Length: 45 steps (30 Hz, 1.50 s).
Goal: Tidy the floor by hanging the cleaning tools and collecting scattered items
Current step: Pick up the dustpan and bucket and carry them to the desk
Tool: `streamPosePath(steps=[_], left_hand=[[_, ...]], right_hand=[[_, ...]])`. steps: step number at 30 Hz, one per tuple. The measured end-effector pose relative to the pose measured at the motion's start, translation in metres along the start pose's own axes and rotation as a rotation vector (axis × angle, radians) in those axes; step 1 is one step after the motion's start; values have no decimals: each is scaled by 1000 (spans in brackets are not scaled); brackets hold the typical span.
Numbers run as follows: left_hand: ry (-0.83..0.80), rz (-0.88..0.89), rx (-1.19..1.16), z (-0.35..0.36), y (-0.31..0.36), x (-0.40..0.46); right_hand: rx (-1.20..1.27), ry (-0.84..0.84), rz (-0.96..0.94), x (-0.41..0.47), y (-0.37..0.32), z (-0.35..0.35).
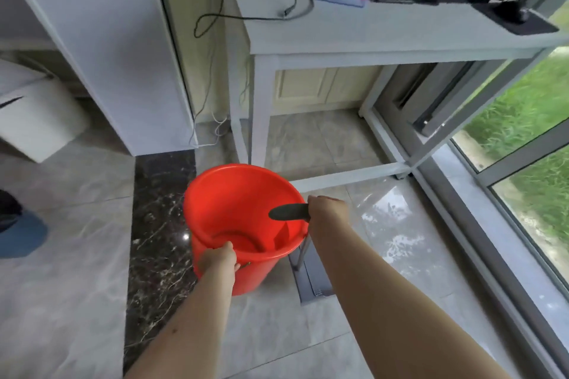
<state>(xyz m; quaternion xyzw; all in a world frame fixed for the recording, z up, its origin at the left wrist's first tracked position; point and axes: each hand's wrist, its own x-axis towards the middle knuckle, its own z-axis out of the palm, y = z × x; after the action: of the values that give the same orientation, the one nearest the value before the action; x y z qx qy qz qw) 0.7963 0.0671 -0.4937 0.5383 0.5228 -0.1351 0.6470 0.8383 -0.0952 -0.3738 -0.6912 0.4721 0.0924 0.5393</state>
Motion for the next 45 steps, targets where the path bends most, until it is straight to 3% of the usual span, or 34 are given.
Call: streamPosePath(steps=[9, 13, 18, 28, 36, 45], left_hand=[[167, -23, -74, -108, 55, 55], [246, -78, -161, -140, 79, 77], [301, -129, -288, -162, 119, 113], [326, -153, -401, -169, 202, 201], [352, -136, -334, -158, 248, 277], [411, -195, -306, -137, 293, 373]], right_hand=[[-73, -136, 15, -49, -20, 125], [-55, -312, 1, -51, -24, 177], [-132, -229, -29, -50, -46, 250], [-558, -382, -309, -26, -126, 363], [-747, -258, -586, 13, -170, 429], [-800, -60, -757, 39, -194, 510]])
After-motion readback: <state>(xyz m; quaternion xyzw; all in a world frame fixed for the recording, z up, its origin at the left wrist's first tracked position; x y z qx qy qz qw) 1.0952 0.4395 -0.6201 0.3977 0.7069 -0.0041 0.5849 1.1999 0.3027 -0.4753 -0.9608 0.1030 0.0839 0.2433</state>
